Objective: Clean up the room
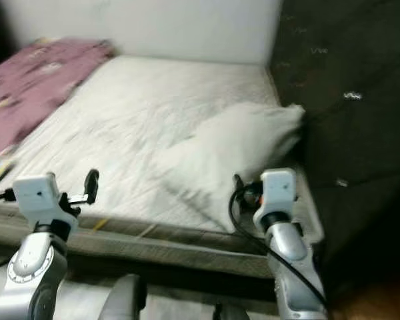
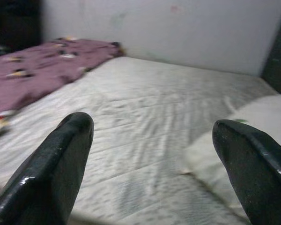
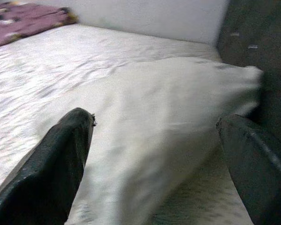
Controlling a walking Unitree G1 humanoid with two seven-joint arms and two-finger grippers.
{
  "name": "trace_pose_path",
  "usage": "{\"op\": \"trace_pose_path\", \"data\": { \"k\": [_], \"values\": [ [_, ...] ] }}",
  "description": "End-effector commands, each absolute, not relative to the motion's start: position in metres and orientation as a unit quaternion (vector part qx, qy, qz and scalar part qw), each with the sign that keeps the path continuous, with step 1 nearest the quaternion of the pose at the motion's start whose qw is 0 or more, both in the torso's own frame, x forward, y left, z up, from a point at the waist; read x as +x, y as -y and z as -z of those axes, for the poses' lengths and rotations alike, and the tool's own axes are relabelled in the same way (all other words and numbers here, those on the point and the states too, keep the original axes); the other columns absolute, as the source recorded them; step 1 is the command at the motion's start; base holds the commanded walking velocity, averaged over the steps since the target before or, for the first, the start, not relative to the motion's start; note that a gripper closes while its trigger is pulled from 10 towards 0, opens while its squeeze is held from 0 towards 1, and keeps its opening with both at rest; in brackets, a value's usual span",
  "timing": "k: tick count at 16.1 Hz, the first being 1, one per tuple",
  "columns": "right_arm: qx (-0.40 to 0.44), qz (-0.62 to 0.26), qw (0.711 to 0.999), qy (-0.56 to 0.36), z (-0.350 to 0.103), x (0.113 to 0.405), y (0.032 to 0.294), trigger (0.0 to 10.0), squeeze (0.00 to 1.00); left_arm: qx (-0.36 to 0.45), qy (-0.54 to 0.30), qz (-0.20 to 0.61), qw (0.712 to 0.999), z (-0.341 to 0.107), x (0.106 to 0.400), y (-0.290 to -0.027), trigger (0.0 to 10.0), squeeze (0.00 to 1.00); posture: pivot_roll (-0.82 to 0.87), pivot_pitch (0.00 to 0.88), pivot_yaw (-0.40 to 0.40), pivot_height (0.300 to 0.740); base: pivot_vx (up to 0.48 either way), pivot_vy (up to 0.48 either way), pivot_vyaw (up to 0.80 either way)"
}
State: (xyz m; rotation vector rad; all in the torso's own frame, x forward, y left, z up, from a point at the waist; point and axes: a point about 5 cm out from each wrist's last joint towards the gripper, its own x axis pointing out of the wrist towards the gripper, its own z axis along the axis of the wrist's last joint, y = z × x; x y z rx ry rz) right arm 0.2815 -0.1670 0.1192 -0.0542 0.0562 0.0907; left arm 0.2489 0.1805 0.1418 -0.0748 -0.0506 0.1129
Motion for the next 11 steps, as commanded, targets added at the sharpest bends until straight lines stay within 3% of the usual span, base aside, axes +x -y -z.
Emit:
{"op": "trace_pose_path", "data": {
  "k": [1,4,11],
  "values": [
    [-0.027,-0.051,0.998,-0.014,-0.127,0.285,0.165,10.0,0.00,-0.035,0.043,-0.051,0.997,-0.151,0.253,-0.179,10.0,0.00,0.00,0.007,-0.035,0.625,0.000,0.000,0.00],
    [-0.035,-0.053,0.998,-0.009,-0.129,0.289,0.164,10.0,0.00,-0.037,0.045,-0.052,0.997,-0.153,0.254,-0.179,10.0,0.00,0.00,0.000,-0.032,0.621,0.000,0.000,0.00],
    [-0.043,-0.064,0.997,0.005,-0.135,0.300,0.162,10.0,0.00,-0.035,0.050,-0.052,0.997,-0.153,0.261,-0.176,10.0,0.00,-0.01,0.000,-0.036,0.541,0.000,0.000,0.00]
  ]
}}
